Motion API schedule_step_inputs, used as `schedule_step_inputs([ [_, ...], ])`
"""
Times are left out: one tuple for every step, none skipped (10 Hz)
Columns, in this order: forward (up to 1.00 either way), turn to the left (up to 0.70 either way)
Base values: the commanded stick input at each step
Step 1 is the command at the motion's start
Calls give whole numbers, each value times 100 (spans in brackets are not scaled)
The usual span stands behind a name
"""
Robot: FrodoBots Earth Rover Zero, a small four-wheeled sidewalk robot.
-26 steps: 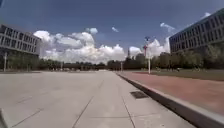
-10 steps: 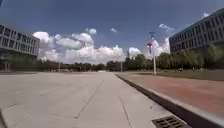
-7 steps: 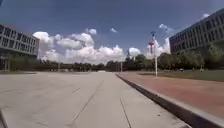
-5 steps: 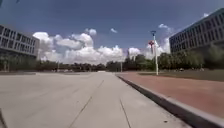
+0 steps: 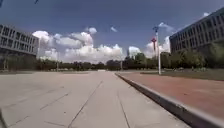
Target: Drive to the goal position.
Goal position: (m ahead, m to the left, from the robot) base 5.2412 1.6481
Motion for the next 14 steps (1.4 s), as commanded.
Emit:
schedule_step_inputs([
  [100,0],
  [100,0],
  [100,0],
  [100,0],
  [100,26],
  [100,27],
  [100,27],
  [100,27],
  [100,27],
  [100,27],
  [100,27],
  [100,27],
  [100,27],
  [100,27],
])
